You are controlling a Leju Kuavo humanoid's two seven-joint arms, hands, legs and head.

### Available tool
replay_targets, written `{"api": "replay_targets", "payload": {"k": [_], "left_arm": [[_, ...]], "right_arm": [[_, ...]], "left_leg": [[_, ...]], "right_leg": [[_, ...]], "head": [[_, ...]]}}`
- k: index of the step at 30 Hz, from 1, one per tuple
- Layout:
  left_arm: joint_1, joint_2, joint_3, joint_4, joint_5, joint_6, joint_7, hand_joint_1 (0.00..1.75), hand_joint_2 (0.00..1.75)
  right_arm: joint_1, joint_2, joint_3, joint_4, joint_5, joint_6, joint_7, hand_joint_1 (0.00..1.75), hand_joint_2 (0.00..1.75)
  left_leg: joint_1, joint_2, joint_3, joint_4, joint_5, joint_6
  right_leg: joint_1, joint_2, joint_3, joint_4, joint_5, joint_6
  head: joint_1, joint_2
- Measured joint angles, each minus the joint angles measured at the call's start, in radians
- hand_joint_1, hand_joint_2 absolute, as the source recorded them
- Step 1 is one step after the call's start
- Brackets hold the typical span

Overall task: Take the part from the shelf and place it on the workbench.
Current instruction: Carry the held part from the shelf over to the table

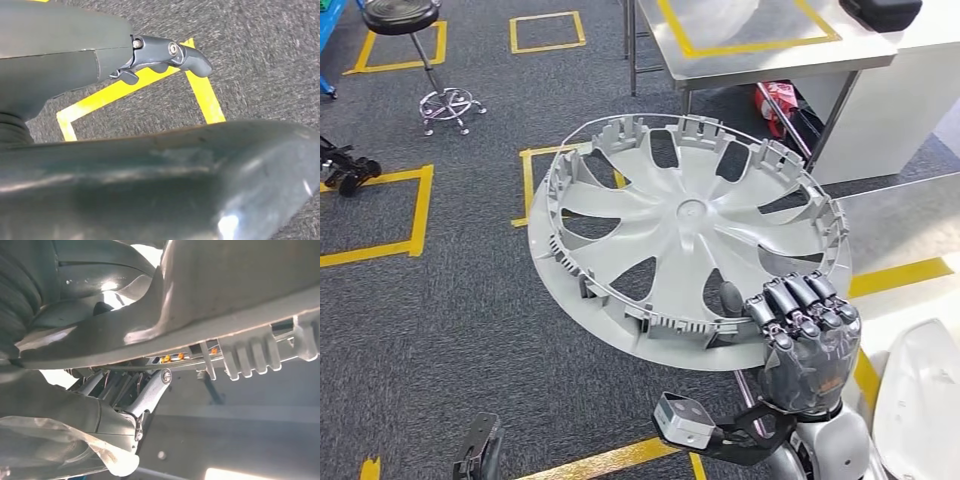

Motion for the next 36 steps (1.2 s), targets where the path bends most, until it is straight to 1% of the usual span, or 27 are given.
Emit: {"api": "replay_targets", "payload": {"k": [1,2,3,5,6,8,11,13,17,22,25,28,33,36], "left_arm": [[-0.001,0.001,0.000,0.000,0.000,0.000,0.000,0.00,0.00],[-0.003,0.002,0.000,0.000,0.000,0.000,0.001,0.00,0.00],[-0.003,0.003,0.000,0.000,0.000,0.000,0.001,0.00,0.00],[-0.004,0.004,0.000,0.000,0.000,0.000,0.001,0.00,0.00],[-0.004,0.003,-0.001,0.000,0.000,-0.001,0.001,0.00,0.00],[-0.004,0.003,-0.002,0.000,0.000,-0.001,0.001,0.00,0.00],[-0.004,0.004,-0.002,0.000,0.000,-0.001,0.002,0.00,0.00],[-0.004,0.004,-0.002,0.000,0.000,-0.001,0.002,0.00,0.00],[-0.004,0.004,-0.002,0.000,-0.001,-0.002,0.003,0.00,0.00],[-0.005,0.004,-0.002,0.000,-0.004,-0.005,0.004,0.00,0.00],[-0.005,0.004,-0.002,0.000,-0.005,-0.005,0.004,0.00,0.00],[-0.005,0.004,-0.002,0.000,-0.005,-0.006,0.004,0.00,0.00],[-0.005,0.004,-0.002,0.000,-0.009,-0.015,0.005,0.00,0.00],[-0.005,0.005,-0.002,0.001,-0.016,-0.017,0.005,0.00,0.00]], "right_arm": [[0.000,0.000,0.001,0.000,0.000,0.000,0.000,1.75,1.75],[0.000,0.000,0.001,0.001,0.000,0.000,0.000,1.75,1.75],[0.000,0.000,0.001,0.001,0.000,0.000,0.000,1.75,1.75],[0.000,0.000,0.002,0.003,0.000,0.000,0.000,1.75,1.75],[0.000,0.000,0.003,0.003,0.000,0.000,0.000,1.75,1.75],[-0.001,0.000,0.003,0.003,0.001,0.000,0.000,1.75,1.75],[-0.001,0.000,0.005,0.003,0.001,0.000,-0.002,1.75,1.75],[-0.001,0.000,0.005,0.003,0.001,0.000,-0.003,1.75,1.75],[-0.001,0.000,0.006,0.003,0.001,0.000,-0.002,1.75,1.75],[-0.001,0.000,0.006,0.003,0.001,0.000,-0.002,1.75,1.75],[-0.001,0.000,0.006,0.003,0.001,0.000,-0.002,1.75,1.75],[-0.002,0.000,0.007,0.005,0.001,0.000,-0.001,1.75,1.75],[-0.010,0.000,0.029,-0.002,0.001,0.000,0.031,1.75,1.75],[-0.019,0.000,0.047,-0.019,0.001,0.000,0.029,1.75,1.75]], "left_leg": [[-0.002,0.003,0.000,0.003,-0.003,-0.006],[-0.004,0.006,-0.001,0.008,-0.005,-0.007],[-0.006,0.007,-0.004,0.014,-0.007,-0.005],[-0.006,0.006,-0.011,0.030,-0.012,0.004],[-0.005,0.006,-0.018,0.043,-0.017,0.006],[-0.004,0.006,-0.038,0.079,-0.033,0.003],[-0.003,0.006,-0.075,0.148,-0.065,-0.015],[-0.002,0.006,-0.103,0.197,-0.087,-0.022],[-0.002,0.006,-0.153,0.283,-0.120,-0.026],[-0.002,0.006,-0.198,0.352,-0.145,-0.028],[-0.002,0.006,-0.214,0.375,-0.153,-0.029],[-0.002,0.005,-0.224,0.385,-0.155,-0.027],[-0.003,0.005,-0.226,0.384,-0.156,-0.027],[-0.003,0.005,-0.223,0.379,-0.155,-0.027]], "right_leg": [[0.000,-0.004,0.029,-0.048,0.011,-0.003],[0.001,-0.006,0.042,-0.067,0.012,-0.007],[0.002,-0.004,0.044,-0.067,0.010,-0.011],[0.003,-0.004,0.035,-0.049,0.004,-0.016],[0.005,-0.004,0.027,-0.034,-0.003,-0.019],[0.007,-0.005,0.005,0.007,-0.022,-0.026],[0.008,-0.006,-0.035,0.082,-0.056,-0.031],[0.007,-0.006,-0.063,0.133,-0.079,-0.032],[0.008,-0.007,-0.114,0.215,-0.111,-0.035],[0.008,-0.007,-0.159,0.281,-0.134,-0.034],[0.008,-0.007,-0.175,0.302,-0.141,-0.033],[0.008,-0.007,-0.185,0.310,-0.142,-0.033],[0.008,-0.007,-0.186,0.309,-0.142,-0.033],[0.008,-0.007,-0.183,0.305,-0.142,-0.033]], "head": [[0.000,0.000],[-0.001,0.000],[-0.001,0.000],[-0.001,0.000],[-0.001,0.000],[-0.001,0.000],[-0.001,0.000],[-0.001,0.000],[-0.001,0.000],[-0.001,0.000],[0.000,0.000],[0.000,0.000],[0.000,0.000],[-0.001,0.000]]}}
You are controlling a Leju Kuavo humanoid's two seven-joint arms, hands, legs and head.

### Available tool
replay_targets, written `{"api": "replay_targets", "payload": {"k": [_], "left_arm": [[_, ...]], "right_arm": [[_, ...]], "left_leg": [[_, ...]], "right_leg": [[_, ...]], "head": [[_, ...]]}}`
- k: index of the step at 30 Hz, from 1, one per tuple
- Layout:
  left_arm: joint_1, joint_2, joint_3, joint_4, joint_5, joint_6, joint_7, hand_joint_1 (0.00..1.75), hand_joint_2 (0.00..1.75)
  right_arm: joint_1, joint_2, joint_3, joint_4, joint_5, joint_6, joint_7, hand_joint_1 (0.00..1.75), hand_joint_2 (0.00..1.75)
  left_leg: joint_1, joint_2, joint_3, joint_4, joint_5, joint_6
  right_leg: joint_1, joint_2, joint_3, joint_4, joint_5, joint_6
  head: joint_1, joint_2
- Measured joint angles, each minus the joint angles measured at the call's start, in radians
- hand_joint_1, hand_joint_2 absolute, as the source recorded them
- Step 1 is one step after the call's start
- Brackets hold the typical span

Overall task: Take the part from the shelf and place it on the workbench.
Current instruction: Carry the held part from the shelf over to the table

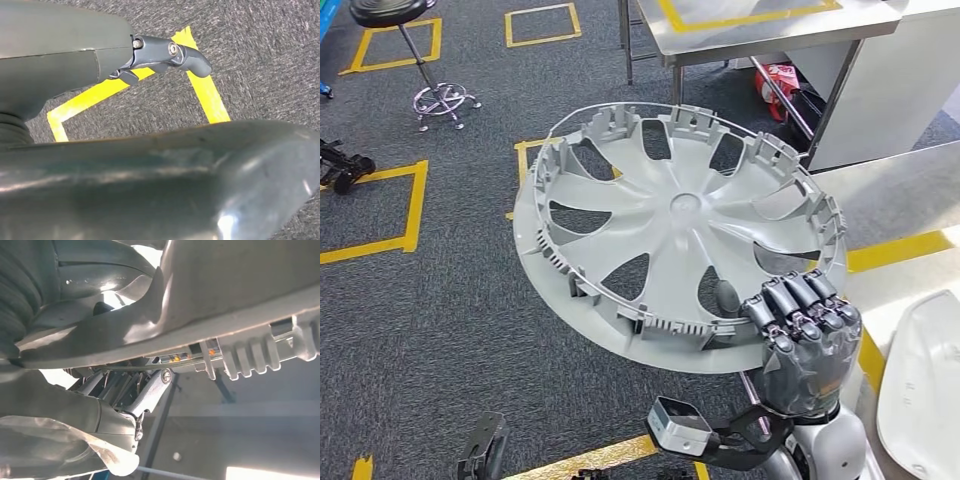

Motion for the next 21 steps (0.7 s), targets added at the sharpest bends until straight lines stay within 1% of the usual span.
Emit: {"api": "replay_targets", "payload": {"k": [3,7,16,21], "left_arm": [[0.000,0.000,0.000,0.000,-0.004,-0.002,0.000,0.00,0.00],[0.000,0.000,0.000,0.000,-0.006,-0.002,0.000,0.00,0.00],[0.000,0.000,0.000,0.001,-0.007,-0.003,0.000,0.00,0.00],[-0.001,-0.001,-0.002,0.001,-0.016,-0.005,0.000,0.00,0.00]], "right_arm": [[-0.010,0.000,0.009,-0.012,0.000,0.000,-0.020,1.75,1.75],[-0.017,0.000,0.010,-0.020,0.000,0.000,-0.028,1.75,1.75],[-0.019,0.000,0.011,-0.023,0.000,0.000,-0.032,1.75,1.75],[-0.020,0.000,0.011,-0.023,0.000,0.000,-0.044,1.75,1.75]], "left_leg": [[0.000,0.000,0.009,-0.011,0.002,-0.001],[0.000,0.000,0.032,-0.040,0.010,-0.001],[0.000,-0.001,0.097,-0.149,0.054,0.000],[0.000,-0.001,0.125,-0.198,0.074,0.001]], "right_leg": [[0.000,0.000,0.010,-0.010,0.001,0.000],[0.000,-0.001,0.034,-0.039,0.009,0.001],[0.000,-0.001,0.101,-0.148,0.051,0.005],[0.000,-0.001,0.131,-0.197,0.072,0.008]], "head": [[0.000,0.000],[0.000,0.000],[0.000,0.000],[0.000,0.000]]}}
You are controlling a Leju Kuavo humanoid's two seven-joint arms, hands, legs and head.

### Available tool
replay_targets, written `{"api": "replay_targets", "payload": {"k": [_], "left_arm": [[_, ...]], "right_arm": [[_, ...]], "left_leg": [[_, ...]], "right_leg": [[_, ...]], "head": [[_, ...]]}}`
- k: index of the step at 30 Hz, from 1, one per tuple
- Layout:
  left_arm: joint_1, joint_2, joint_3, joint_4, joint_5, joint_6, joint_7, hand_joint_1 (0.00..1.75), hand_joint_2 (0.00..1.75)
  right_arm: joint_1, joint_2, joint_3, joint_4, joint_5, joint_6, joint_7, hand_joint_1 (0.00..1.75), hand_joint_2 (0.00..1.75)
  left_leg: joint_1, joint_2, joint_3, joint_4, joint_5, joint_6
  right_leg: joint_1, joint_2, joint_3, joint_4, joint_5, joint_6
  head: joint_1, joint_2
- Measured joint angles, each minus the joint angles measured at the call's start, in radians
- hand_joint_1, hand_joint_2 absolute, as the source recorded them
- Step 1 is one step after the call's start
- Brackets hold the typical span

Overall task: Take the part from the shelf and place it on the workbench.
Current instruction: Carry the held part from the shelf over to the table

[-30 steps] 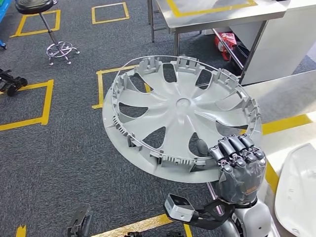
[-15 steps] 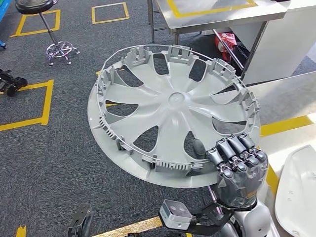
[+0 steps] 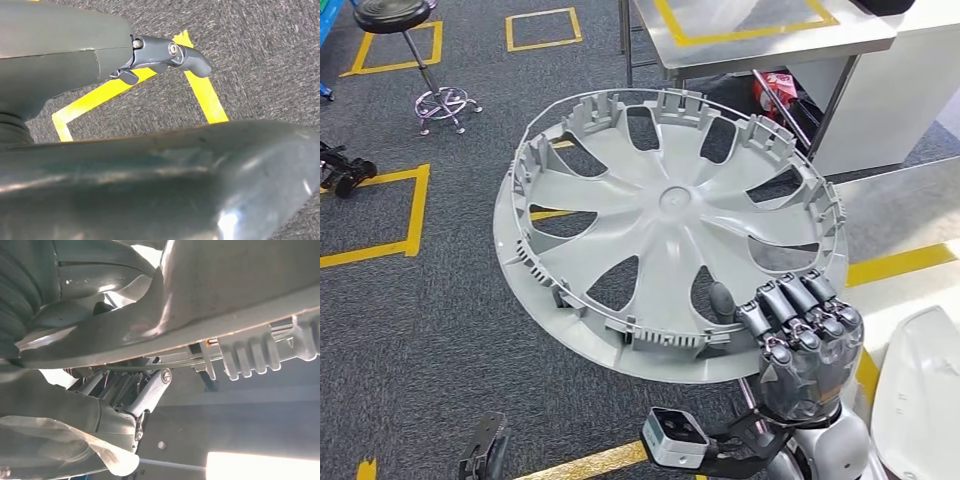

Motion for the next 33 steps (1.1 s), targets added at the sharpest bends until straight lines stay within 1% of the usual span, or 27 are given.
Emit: {"api": "replay_targets", "payload": {"k": [5,10,26,33], "left_arm": [[-0.001,0.000,-0.002,0.000,-0.005,-0.001,0.000,0.00,0.00],[-0.001,0.000,-0.004,0.000,-0.007,-0.001,0.000,0.00,0.00],[-0.005,-0.002,-0.020,0.002,-0.007,-0.006,0.000,0.00,0.00],[-0.005,-0.002,-0.020,0.004,-0.008,-0.010,0.000,0.00,0.00]], "right_arm": [[0.000,0.000,0.000,0.000,0.000,0.000,-0.002,1.75,1.75],[-0.002,0.000,0.000,0.000,0.000,0.000,-0.003,1.75,1.75],[-0.006,0.000,0.000,0.000,0.000,0.000,-0.008,1.75,1.75],[-0.006,0.000,-0.003,0.000,0.000,0.000,-0.026,1.75,1.75]], "left_leg": [[0.000,0.000,0.018,-0.028,0.011,0.001],[0.000,0.000,0.026,-0.044,0.018,0.002],[0.000,0.000,0.028,-0.047,0.019,0.002],[0.000,0.000,0.029,-0.047,0.019,0.002]], "right_leg": [[0.000,0.000,0.019,-0.029,0.011,0.001],[0.000,0.000,0.027,-0.045,0.019,0.001],[0.000,0.000,0.030,-0.049,0.021,0.001],[0.000,0.000,0.030,-0.049,0.021,0.001]], "head": [[0.000,0.000],[0.000,0.000],[0.000,0.000],[0.000,0.000]]}}
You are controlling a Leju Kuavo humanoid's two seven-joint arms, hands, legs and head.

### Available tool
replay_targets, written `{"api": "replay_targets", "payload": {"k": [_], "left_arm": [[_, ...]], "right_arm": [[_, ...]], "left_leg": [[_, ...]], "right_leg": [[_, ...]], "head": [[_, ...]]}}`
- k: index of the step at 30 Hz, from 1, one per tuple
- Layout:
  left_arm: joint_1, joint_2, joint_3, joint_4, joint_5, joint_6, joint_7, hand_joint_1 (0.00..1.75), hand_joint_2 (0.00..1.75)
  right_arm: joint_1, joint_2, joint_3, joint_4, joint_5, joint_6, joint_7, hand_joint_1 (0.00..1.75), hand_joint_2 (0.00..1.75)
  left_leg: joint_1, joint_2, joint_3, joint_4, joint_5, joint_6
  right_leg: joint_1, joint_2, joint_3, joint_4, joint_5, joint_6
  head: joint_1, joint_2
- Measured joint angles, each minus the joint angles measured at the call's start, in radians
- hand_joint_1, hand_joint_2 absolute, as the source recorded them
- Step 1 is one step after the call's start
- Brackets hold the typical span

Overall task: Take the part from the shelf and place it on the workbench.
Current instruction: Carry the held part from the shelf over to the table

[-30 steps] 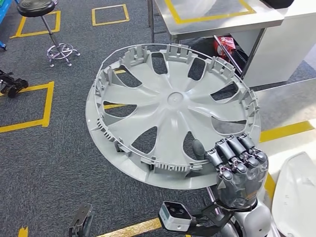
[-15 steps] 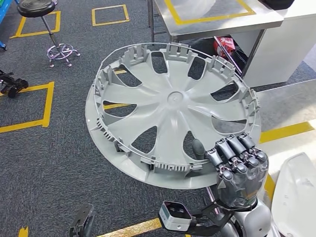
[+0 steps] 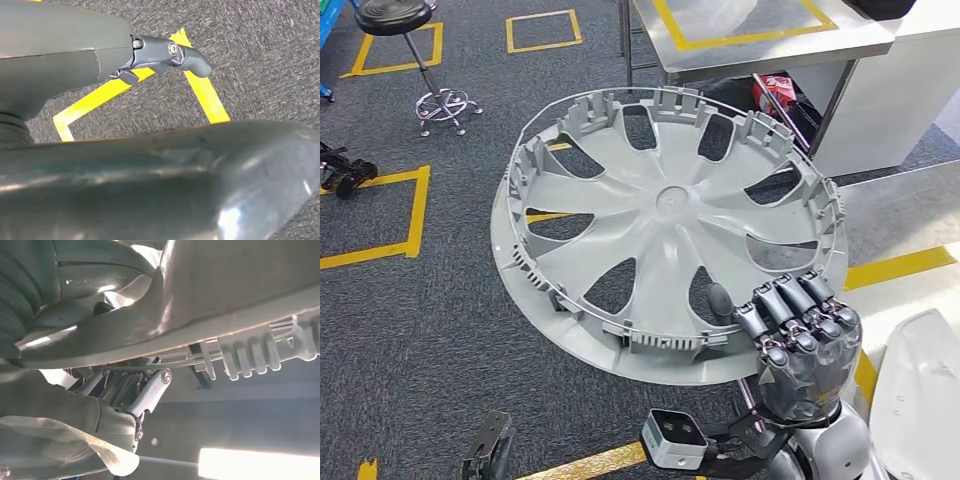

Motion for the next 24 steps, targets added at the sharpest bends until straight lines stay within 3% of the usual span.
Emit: {"api": "replay_targets", "payload": {"k": [24], "left_arm": [[-0.007,0.006,0.000,0.010,0.000,-0.003,0.000,0.00,0.00]], "right_arm": [[-0.005,0.009,0.007,0.008,0.000,0.000,0.024,1.75,1.75]], "left_leg": [[0.000,0.000,0.000,-0.001,0.000,0.000]], "right_leg": [[0.000,0.000,0.000,0.000,0.000,0.000]], "head": [[0.000,0.000]]}}
